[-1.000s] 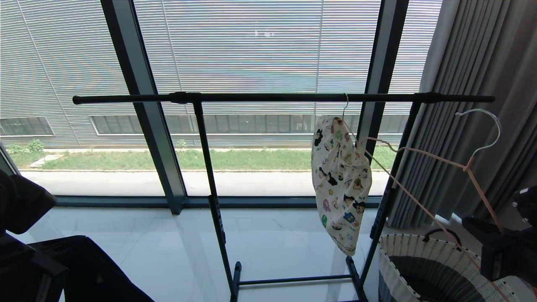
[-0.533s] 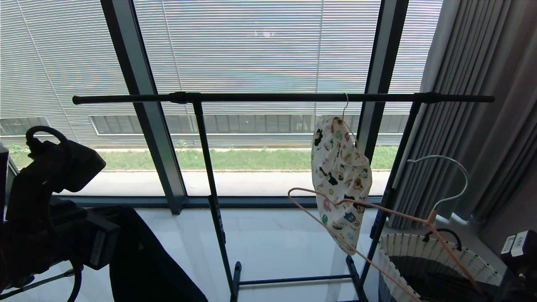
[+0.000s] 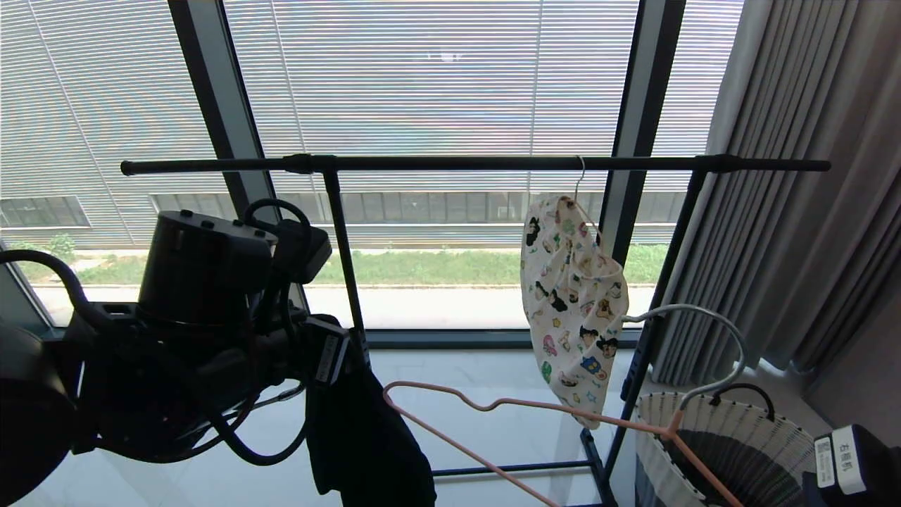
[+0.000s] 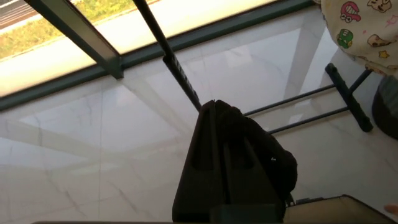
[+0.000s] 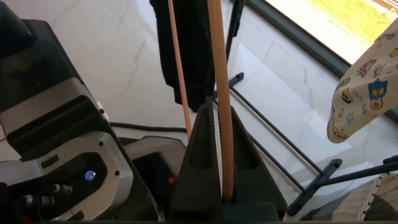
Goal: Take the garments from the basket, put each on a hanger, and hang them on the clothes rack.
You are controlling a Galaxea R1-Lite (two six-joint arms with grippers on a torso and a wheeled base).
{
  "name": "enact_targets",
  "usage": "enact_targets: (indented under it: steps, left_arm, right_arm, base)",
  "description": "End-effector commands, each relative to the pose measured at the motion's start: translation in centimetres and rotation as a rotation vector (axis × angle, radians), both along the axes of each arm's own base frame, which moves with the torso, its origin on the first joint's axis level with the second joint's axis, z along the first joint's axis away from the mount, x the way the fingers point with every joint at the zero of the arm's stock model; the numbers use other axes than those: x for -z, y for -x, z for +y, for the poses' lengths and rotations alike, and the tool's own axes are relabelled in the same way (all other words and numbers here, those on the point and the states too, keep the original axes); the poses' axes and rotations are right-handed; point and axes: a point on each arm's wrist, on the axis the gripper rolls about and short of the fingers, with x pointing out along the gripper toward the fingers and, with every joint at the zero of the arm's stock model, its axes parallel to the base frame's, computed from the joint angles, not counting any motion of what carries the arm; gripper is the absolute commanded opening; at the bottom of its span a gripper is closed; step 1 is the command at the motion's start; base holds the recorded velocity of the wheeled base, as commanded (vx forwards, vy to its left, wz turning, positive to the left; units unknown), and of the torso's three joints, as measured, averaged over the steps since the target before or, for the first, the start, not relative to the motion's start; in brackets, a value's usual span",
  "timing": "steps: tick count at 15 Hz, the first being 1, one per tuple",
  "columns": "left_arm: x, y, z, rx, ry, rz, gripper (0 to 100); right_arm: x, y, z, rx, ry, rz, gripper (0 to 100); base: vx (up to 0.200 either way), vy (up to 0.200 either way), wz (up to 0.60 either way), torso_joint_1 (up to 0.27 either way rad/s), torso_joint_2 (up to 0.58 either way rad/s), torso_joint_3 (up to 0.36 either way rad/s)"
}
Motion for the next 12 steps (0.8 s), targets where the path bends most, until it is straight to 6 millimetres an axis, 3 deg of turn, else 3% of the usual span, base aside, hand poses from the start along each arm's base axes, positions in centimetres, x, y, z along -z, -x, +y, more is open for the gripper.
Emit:
enact_targets:
  steps: [1, 6, 12]
  left_arm:
    - [1.0, -0.6, -1.4, 0.019, -0.001, 0.031, 0]
    - [0.2, 0.0, -2.1, 0.041, 0.042, 0.009, 0]
    - [-0.4, 0.3, -1.9, 0.039, 0.052, -0.010, 0]
  right_arm:
    - [-0.2, -0.5, 1.6, -0.019, 0.020, 0.016, 0]
    - [0.7, -1.8, 3.7, -0.003, 0.007, 0.035, 0]
    - [0.8, -2.4, 3.8, 0.025, 0.007, 0.037, 0]
  base:
    - [0.000, 0.000, 0.00, 0.000, 0.00, 0.000]
    - [0.000, 0.000, 0.00, 0.000, 0.00, 0.000]
    - [0.000, 0.000, 0.00, 0.000, 0.00, 0.000]
